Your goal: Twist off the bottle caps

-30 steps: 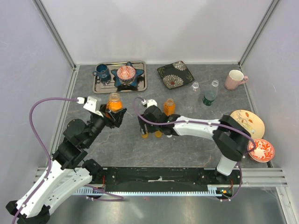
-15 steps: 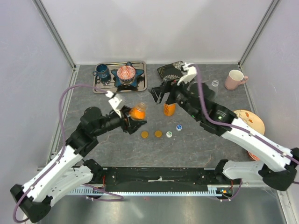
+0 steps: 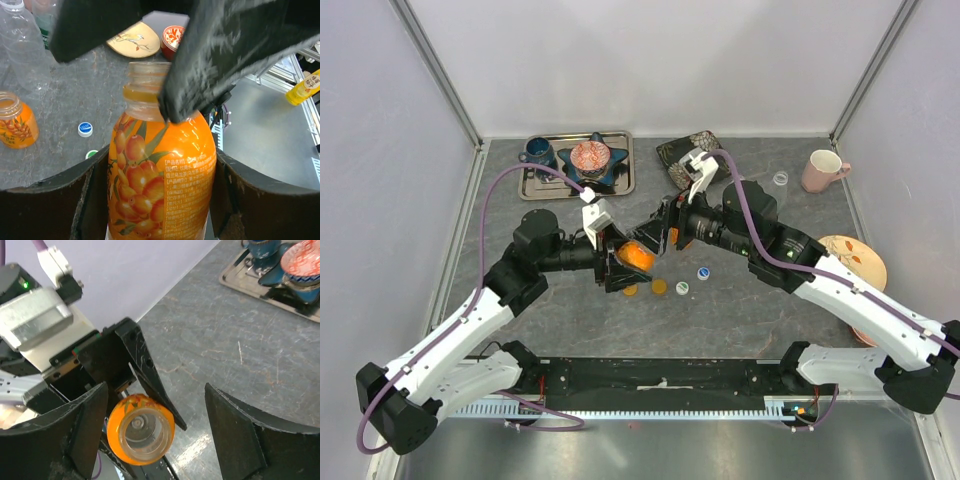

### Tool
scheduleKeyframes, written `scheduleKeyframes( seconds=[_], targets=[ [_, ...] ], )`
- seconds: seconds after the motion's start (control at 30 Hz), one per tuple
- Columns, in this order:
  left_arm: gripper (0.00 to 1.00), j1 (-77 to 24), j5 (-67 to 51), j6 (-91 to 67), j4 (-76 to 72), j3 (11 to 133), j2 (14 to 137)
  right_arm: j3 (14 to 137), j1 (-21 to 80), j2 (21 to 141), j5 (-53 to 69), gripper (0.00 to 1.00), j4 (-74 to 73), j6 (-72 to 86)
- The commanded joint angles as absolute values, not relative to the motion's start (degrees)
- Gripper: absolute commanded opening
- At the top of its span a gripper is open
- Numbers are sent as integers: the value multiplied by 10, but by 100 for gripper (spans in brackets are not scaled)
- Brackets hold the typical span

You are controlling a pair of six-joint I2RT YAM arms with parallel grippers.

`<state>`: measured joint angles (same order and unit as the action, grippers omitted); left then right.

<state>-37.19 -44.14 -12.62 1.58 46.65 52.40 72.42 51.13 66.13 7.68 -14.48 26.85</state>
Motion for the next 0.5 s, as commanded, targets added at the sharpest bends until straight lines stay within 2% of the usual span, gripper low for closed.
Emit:
scheduleKeyframes(
  seconds=[0.0, 0.13, 0.47],
  targets=[
    [61, -370, -454, -139, -11, 495, 525, 718, 512, 653, 127, 84, -137, 265],
    [61, -370, -425, -132, -5, 495, 520, 716, 512, 657, 142, 79, -135, 268],
    [63, -370, -367, -131, -17, 489, 508, 699, 512, 663, 154, 59, -130, 280]
  ],
)
